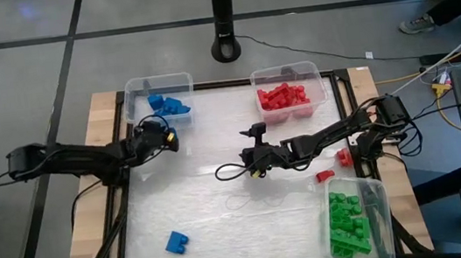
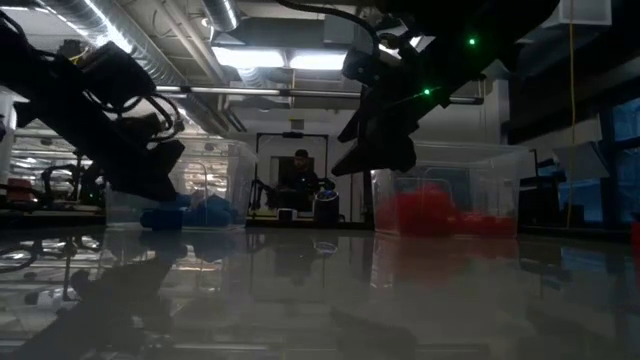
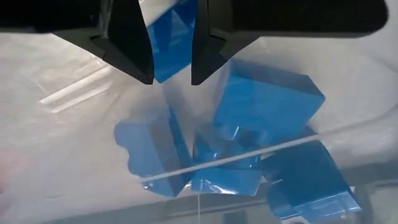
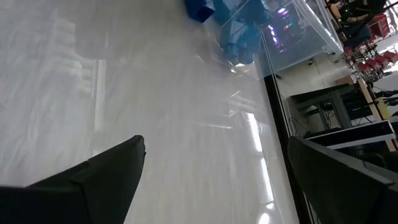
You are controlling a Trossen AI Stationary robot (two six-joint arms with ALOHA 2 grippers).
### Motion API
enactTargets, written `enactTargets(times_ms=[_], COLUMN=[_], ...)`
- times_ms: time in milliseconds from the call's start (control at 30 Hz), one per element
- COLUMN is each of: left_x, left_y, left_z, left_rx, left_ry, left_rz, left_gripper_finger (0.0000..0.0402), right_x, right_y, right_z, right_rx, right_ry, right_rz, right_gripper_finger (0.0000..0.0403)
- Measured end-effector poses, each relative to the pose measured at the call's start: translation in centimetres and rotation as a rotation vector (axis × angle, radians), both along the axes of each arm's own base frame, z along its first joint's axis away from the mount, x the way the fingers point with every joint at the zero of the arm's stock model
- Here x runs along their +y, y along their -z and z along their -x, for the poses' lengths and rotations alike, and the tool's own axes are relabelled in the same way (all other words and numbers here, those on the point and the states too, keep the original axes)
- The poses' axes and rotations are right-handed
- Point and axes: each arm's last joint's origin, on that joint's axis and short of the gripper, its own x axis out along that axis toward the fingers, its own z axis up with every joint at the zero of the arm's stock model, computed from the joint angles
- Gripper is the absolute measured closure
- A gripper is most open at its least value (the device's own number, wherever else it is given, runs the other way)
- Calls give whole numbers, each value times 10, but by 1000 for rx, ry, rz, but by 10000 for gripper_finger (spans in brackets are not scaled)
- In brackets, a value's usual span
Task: Sort blocks
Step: Put the blue game piece into the top left transparent bin
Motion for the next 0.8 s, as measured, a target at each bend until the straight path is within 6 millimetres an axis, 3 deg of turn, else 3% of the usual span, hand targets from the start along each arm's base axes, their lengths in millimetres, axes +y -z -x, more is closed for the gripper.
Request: enactTargets(times_ms=[433, 800], left_x=[9, -19], left_y=[13, 7], left_z=[-4, -15], left_rx=[49, -21], left_ry=[25, 474], left_rz=[79, 241], left_gripper_finger=[310, 316], right_x=[0, 4], right_y=[0, 1], right_z=[0, -1], right_rx=[3, 22], right_ry=[0, -130], right_rz=[0, -76], right_gripper_finger=[11, 11])
